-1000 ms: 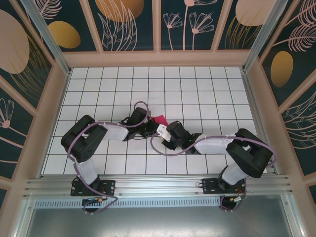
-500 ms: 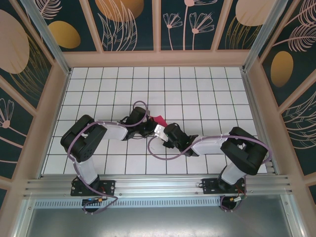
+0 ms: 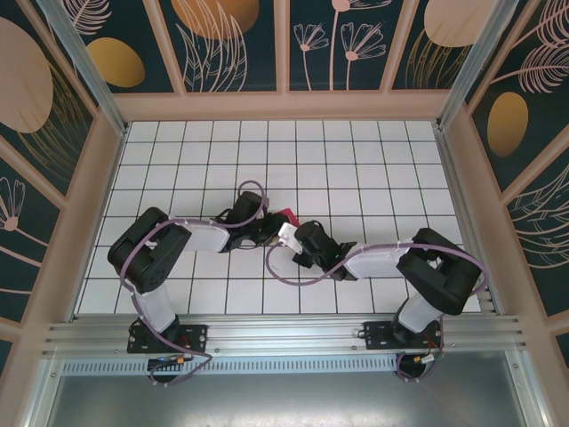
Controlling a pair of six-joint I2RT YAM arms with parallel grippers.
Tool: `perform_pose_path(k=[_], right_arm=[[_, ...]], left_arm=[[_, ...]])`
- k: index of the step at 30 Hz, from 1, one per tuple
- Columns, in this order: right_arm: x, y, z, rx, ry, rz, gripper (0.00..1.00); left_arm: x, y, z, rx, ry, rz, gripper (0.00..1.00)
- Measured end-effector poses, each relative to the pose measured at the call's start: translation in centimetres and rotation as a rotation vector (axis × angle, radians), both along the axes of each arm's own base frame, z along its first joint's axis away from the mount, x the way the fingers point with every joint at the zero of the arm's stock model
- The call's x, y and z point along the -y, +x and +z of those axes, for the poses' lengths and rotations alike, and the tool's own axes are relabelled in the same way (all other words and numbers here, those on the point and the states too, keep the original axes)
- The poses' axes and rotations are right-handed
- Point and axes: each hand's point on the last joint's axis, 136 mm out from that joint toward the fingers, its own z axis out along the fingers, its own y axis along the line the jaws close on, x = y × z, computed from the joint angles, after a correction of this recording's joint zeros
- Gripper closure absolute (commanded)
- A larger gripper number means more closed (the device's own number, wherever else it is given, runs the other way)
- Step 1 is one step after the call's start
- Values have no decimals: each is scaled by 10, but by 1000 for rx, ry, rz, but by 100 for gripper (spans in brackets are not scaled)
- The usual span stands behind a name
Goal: Fold a paper plane with a square sheet of paper (pick it up from the middle)
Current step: Fold the wing for the fifth time at the center of the table.
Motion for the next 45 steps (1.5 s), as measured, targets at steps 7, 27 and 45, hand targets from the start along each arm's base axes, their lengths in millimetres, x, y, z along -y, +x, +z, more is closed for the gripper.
perform_pose_path(k=[7, 27, 45], right_arm=[[-22, 3, 17, -105, 188, -42, 100], [-19, 9, 2, -596, 584, -246, 100], [-21, 10, -7, -919, 779, -307, 100]], left_arm=[[-23, 11, 31, 83, 22, 82, 30], [-62, -9, 34, 176, 113, 119, 40], [-19, -10, 30, 176, -63, -37, 54]])
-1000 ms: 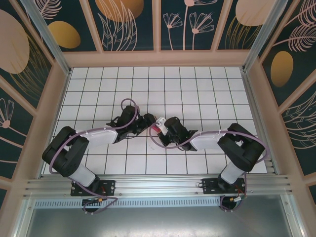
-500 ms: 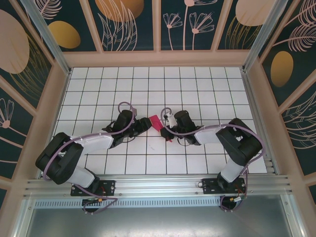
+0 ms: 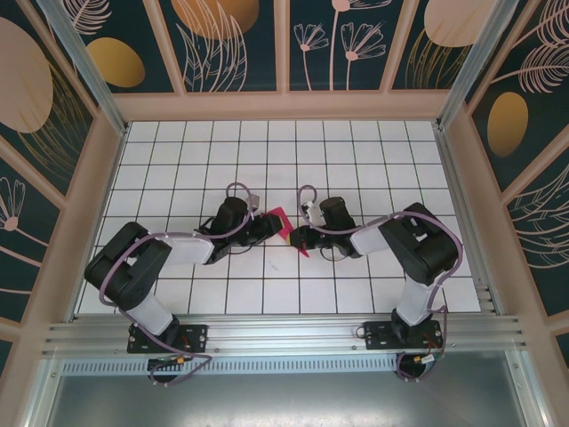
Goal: Fold a paper plane with a square sheet of paper (pick it up from the middle)
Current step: Fold the wing for the fifth time at the center of the table.
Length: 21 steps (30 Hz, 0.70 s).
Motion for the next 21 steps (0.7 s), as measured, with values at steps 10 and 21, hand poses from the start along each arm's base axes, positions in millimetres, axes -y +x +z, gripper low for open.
perform_pose_path(k=[10, 21], right_arm=[[-2, 2, 4, -68, 66, -11, 100], [0, 4, 4, -75, 57, -35, 79]], left_arm=[[16, 18, 2, 19, -35, -9, 55], [21, 27, -11, 0, -16, -4, 56]])
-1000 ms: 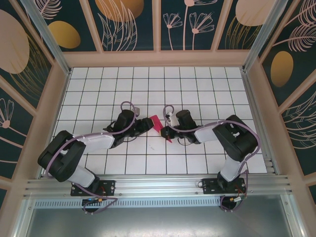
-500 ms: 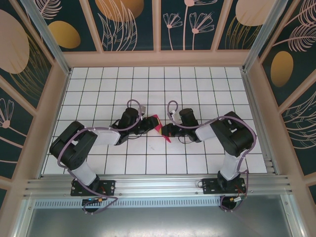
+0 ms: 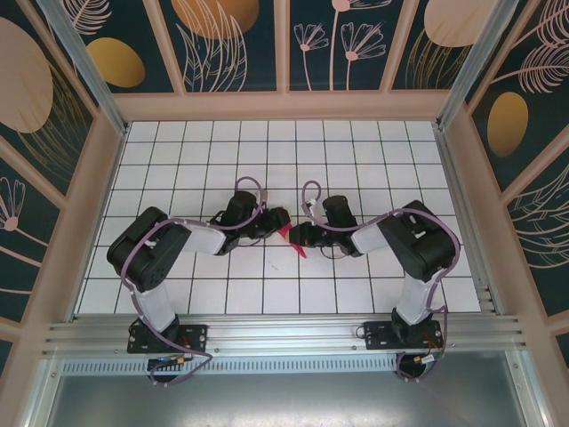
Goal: Fold a paper plane with a square sheet of paper (pick it up from the middle)
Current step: Fold the wing for the fifth time at the center of the table.
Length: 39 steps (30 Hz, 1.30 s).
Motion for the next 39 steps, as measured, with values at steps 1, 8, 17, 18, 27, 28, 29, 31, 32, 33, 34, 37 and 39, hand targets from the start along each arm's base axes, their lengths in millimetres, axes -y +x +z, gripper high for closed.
perform_pose_path(k=[1, 8, 17, 18, 27, 28, 29, 31, 32, 33, 34, 37, 39], right_arm=[[1, 1, 1, 6, -8, -7, 78], [13, 8, 15, 97, -74, -45, 75], [22, -1, -1, 91, -161, -21, 75], [21, -2, -2, 92, -163, -17, 75], [16, -11, 5, 165, -181, 14, 61], [16, -10, 5, 174, -189, 14, 61], [17, -10, 3, 183, -203, 13, 60], [19, -9, -1, 209, -243, 9, 60], [20, -10, -3, 226, -267, 12, 60], [20, -11, -6, 240, -292, 15, 60], [20, -13, -8, 256, -314, 22, 60], [18, -14, -9, 312, -360, 32, 61], [18, -13, -8, 344, -383, 32, 63]], left_arm=[[1, 1, 2, 4, -2, 1, 56], [4, 7, 3, 13, 3, -4, 57], [4, 6, -4, -8, 25, -8, 58], [4, 6, -4, -8, 25, -8, 58], [5, 7, -6, -11, 34, -11, 59], [5, 7, -6, -12, 34, -12, 59], [5, 7, -6, -11, 34, -12, 59], [5, 7, -6, -12, 34, -12, 60], [5, 7, -7, -12, 34, -12, 60], [5, 7, -7, -12, 35, -12, 60], [5, 7, -7, -13, 35, -12, 60], [5, 7, -8, -15, 37, -12, 60], [5, 7, -8, -16, 37, -12, 61]])
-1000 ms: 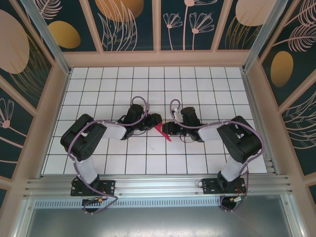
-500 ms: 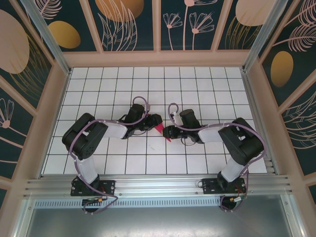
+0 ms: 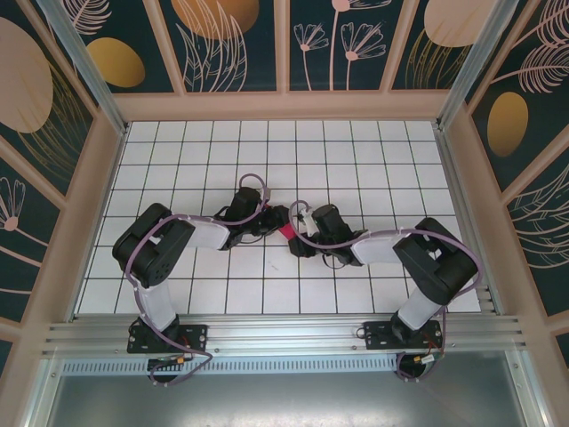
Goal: Fold a paper plane with a square sheet of paper (pick it up from the middle)
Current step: Fold the wing for the fifth time at the center of the table.
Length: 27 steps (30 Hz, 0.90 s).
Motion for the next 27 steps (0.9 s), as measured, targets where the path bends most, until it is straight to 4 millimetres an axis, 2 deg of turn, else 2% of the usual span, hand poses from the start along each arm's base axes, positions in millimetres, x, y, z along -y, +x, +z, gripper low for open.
perform_pose_path(k=[11, 22, 24, 27], right_arm=[[5, 7, 0, 62, -49, -13, 67], [4, 6, 0, 51, -36, -4, 91], [4, 6, 1, 34, -17, -1, 98], [3, 5, 3, 6, 11, -1, 100]], left_arm=[[1, 2, 2, 2, -1, 0, 61], [2, 3, 3, 5, -4, 0, 62], [2, 3, 3, 5, -3, 0, 61], [2, 3, 4, 6, -3, 0, 60]])
